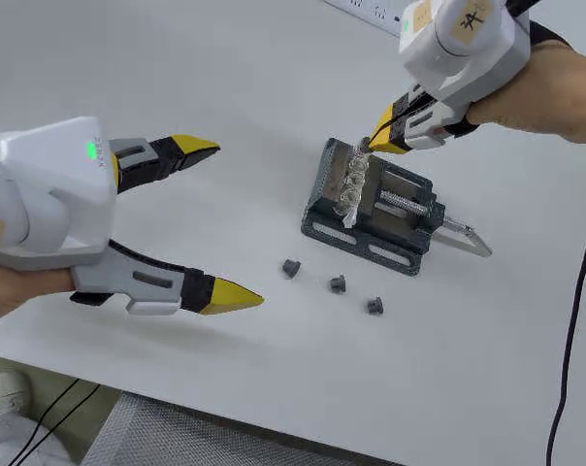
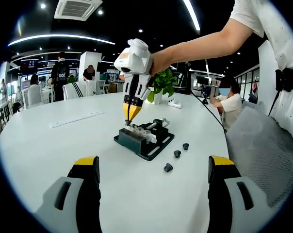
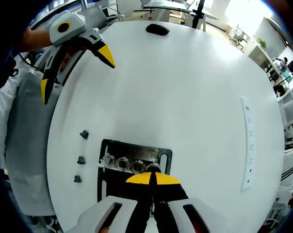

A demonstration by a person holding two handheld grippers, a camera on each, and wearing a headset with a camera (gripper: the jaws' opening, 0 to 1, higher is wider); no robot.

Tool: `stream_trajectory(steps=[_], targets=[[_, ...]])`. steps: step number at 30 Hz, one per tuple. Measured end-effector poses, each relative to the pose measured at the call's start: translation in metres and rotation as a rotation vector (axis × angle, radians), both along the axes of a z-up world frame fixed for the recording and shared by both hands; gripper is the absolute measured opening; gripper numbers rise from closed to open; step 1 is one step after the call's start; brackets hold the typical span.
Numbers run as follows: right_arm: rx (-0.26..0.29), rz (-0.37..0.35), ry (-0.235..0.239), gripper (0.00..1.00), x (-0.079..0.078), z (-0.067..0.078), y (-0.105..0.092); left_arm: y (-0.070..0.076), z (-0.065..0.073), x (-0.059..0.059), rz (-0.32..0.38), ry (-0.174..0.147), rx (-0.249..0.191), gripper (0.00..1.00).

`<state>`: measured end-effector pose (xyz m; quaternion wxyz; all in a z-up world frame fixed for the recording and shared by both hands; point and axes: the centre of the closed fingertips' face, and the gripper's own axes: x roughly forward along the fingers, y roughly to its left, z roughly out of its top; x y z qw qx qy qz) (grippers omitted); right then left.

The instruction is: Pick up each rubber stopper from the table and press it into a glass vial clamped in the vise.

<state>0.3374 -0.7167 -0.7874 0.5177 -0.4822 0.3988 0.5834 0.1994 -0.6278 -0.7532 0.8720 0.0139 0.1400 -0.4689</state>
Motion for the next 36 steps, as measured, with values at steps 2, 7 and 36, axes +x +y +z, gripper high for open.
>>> stream_trajectory(steps=[2,7,36], targets=[[-0.022,0.015,0.003,0.0,0.002,0.0,0.003,-0.001,0.001,0.0,-0.003,-0.001,-0.002,0.92],[-0.051,0.04,0.001,0.0,0.002,-0.001,0.002,-0.002,0.001,-0.001,-0.004,-0.002,-0.003,0.92],[0.073,-0.065,-0.016,0.0,0.001,0.011,-0.005,0.002,0.015,-0.007,-0.006,-0.02,0.038,0.93]])
